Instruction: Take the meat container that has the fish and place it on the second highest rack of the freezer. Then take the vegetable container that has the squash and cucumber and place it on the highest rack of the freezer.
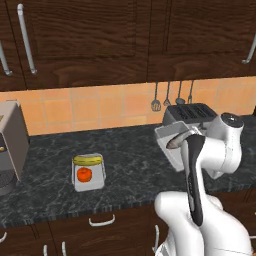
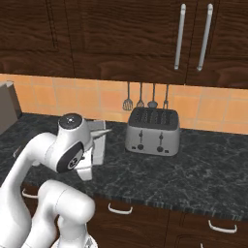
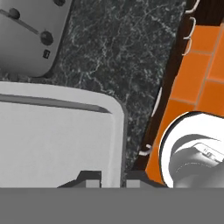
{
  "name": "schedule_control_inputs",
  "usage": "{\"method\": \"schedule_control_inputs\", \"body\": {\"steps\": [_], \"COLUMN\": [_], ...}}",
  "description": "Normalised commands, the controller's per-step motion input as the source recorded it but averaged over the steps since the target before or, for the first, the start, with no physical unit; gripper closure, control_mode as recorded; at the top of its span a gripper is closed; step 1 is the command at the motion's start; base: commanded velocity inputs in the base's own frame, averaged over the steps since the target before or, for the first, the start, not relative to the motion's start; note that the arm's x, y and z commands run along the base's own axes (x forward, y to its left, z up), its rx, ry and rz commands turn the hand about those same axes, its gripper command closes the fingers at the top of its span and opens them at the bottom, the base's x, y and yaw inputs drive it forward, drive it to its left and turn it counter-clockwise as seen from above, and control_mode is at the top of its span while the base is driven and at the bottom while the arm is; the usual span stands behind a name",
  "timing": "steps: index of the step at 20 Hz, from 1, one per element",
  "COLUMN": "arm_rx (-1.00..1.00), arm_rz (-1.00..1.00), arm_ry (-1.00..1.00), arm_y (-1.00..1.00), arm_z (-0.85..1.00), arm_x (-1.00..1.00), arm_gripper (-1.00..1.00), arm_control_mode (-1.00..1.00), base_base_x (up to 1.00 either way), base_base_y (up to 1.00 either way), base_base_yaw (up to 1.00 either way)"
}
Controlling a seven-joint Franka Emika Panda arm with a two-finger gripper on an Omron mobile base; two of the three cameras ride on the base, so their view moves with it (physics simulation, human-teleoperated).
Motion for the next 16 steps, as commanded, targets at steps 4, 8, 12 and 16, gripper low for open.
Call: {"method": "schedule_control_inputs", "body": {"steps": [4,8,12,16], "arm_rx": [0.0,0.0,0.0,0.0], "arm_rz": [0.0,0.0,0.0,0.0], "arm_ry": [0.0,0.0,0.0,0.0], "arm_y": [0.0,0.0,0.0,0.0], "arm_z": [0.0,0.0,0.0,0.0], "arm_x": [0.0,0.0,0.0,0.0], "arm_gripper": [1.0,1.0,1.0,1.0], "arm_control_mode": [1.0,1.0,1.0,1.0], "base_base_x": [-0.37,-0.6,-0.69,-0.88], "base_base_y": [0.0,0.0,0.01,0.0], "base_base_yaw": [0.0,0.0,0.0,0.0]}}
